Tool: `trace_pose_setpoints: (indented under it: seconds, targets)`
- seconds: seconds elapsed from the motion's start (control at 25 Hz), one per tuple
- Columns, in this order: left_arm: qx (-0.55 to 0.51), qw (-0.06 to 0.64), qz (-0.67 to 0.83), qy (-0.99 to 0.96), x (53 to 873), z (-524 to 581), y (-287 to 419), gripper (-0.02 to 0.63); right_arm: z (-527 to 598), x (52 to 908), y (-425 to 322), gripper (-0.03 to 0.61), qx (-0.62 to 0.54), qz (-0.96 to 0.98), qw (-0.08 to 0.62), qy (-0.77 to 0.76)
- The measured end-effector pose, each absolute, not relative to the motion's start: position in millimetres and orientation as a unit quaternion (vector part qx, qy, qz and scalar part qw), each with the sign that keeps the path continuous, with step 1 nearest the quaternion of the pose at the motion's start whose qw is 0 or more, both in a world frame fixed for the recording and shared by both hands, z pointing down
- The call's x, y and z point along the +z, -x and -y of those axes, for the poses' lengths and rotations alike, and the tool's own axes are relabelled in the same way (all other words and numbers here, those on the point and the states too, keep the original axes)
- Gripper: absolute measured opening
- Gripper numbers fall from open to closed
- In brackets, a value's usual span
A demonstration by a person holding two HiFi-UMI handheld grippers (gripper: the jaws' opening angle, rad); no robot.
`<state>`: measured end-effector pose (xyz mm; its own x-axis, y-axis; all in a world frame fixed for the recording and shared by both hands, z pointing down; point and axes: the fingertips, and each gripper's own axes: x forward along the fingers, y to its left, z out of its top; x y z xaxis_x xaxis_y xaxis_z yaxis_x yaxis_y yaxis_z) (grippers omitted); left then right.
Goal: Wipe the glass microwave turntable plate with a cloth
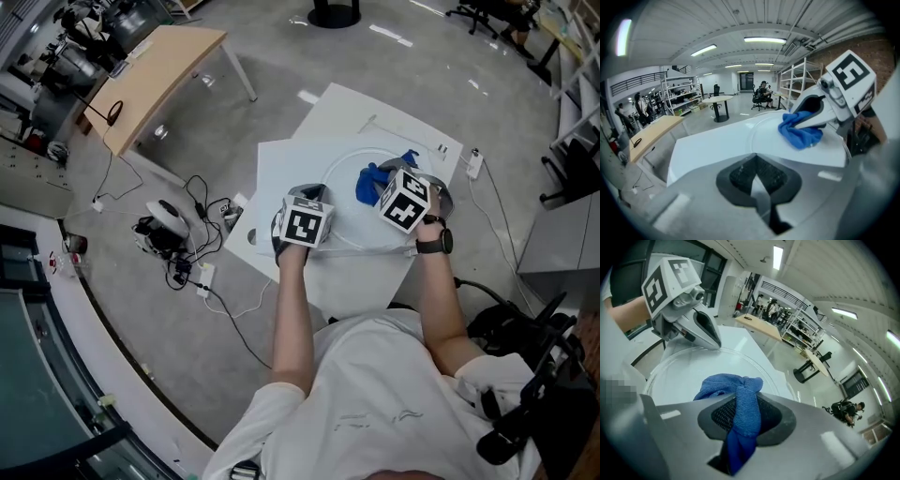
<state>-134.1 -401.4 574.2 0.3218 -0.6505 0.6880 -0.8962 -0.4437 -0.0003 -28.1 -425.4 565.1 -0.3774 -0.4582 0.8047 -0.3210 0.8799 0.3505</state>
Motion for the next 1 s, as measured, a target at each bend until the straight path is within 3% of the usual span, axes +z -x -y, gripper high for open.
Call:
trace_pose_setpoints:
  seconds: [0.4,0.52,0.68,1.0]
  targets:
    - [0.311,0.166,0.489,-0.798,572,408,134,0.002,436,558,-45,0.094,-0.040,0.782,0.521,-0.339]
    - [0.316,0.123,0.489,-0.804,569,398,137,0.002,422,549,-52,0.094,-0.042,0.777,0.515,-0.361]
    - [0.312,0.103,0.512,-0.793,563,383,144,0.002,401,531,-47,0.094,-0.024,0.806,0.446,-0.389]
    - [0.191,0.099,0.511,-0.832,528,358,132,0.002,356,509,-20,0.091,-0.001,0.835,0.327,-0.442]
